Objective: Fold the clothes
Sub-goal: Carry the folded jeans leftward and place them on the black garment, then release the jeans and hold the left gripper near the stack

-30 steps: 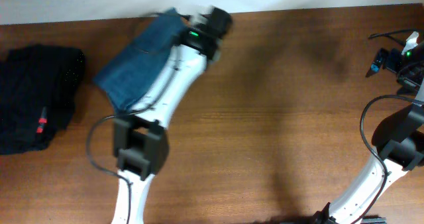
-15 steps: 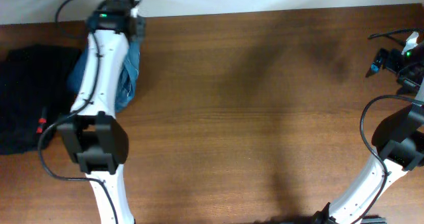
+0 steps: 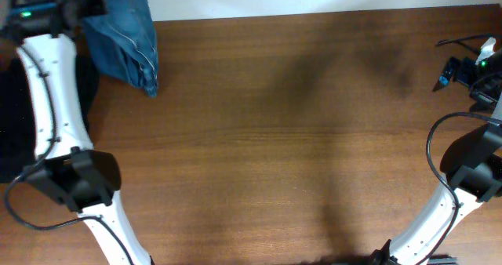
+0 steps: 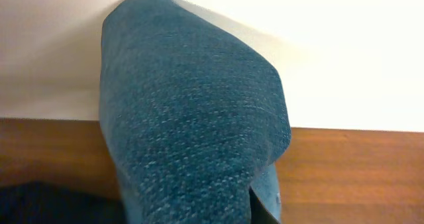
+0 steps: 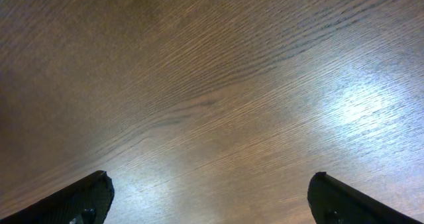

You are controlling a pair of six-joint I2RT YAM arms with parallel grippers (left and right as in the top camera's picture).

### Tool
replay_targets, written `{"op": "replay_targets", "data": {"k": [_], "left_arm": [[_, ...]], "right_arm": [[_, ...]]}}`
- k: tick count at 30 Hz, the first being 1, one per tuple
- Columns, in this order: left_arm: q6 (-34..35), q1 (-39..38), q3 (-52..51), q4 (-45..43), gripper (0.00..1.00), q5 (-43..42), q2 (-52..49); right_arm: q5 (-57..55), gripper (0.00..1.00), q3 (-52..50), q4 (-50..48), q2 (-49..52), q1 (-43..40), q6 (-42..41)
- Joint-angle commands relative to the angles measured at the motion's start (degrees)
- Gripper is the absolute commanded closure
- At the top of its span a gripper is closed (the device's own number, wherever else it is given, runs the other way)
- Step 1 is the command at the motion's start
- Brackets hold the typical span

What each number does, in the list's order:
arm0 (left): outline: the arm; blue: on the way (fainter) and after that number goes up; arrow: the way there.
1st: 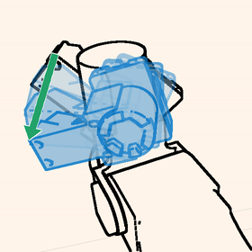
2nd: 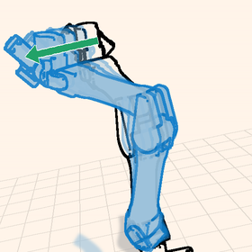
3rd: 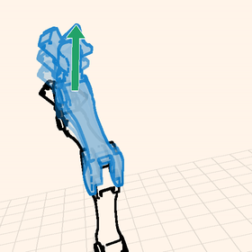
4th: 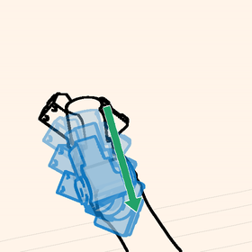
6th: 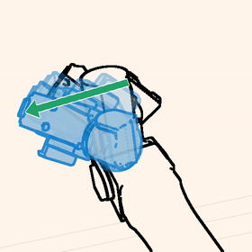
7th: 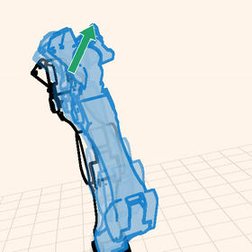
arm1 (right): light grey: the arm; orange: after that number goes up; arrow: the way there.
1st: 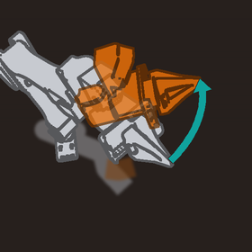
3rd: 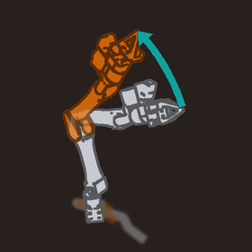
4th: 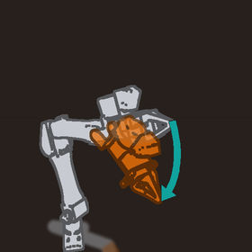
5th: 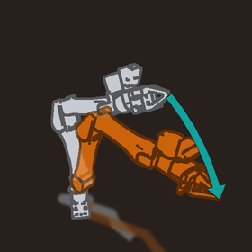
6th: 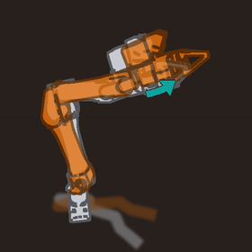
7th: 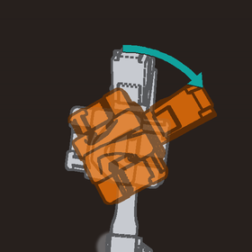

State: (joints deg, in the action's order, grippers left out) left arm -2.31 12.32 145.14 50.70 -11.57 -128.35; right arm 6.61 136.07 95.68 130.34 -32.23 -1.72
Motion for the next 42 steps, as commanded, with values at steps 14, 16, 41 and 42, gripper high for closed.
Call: {"op": "replay_targets", "data": {"k": [14, 16, 41, 42], "left_arm": [[0.15, 18.08, 2.82, 10.36, 1.0, -1.09, 3.67], [0.17, 19.67, 2.82, 13.68, 1.0, -0.81, 3.67], [15.17, 35.32, -0.96, 26.88, 1.0, 15.91, 5.35], [15.17, 35.5, -1.53, 26.67, 0.98, 15.89, 5.35]], "right_arm": [[0.48, 0.01, -0.17, -0.15, -2.47, -0.33, -0.5], [0.48, 0.02, -0.17, -0.15, -2.47, -0.33, -0.5], [0.46, 0.01, -0.17, -0.15, -2.47, -0.33, -0.5], [0.48, 0.01, -0.17, -0.15, -2.47, -0.31, -0.5]]}}
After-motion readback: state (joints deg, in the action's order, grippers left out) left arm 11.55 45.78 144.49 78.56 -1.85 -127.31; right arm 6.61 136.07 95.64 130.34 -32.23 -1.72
